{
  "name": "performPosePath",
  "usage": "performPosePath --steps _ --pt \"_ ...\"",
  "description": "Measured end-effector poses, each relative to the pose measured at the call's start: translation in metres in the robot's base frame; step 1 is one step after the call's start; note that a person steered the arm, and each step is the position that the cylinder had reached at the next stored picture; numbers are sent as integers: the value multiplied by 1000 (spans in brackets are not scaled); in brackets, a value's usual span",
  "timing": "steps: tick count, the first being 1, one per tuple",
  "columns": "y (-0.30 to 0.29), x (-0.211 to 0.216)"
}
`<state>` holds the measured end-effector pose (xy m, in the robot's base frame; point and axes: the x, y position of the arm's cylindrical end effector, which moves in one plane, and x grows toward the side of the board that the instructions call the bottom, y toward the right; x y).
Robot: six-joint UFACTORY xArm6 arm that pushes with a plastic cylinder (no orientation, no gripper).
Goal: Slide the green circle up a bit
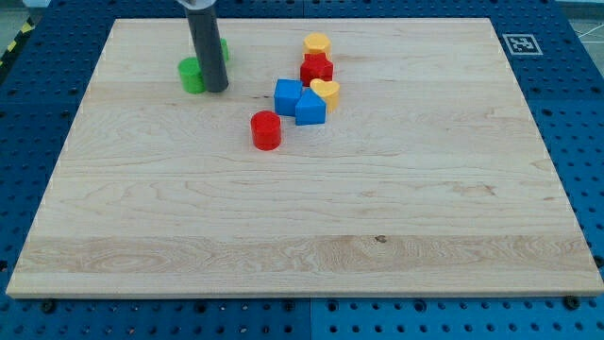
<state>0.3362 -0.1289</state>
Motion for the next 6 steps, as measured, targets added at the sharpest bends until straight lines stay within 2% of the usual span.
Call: performPosePath --steps 1,2,3,4,5,6 --pt "-7 13" --pt "-16 76" --pt "-46 92" --pt "-59 45" --pt "-59 -25" --pt "-60 -38"
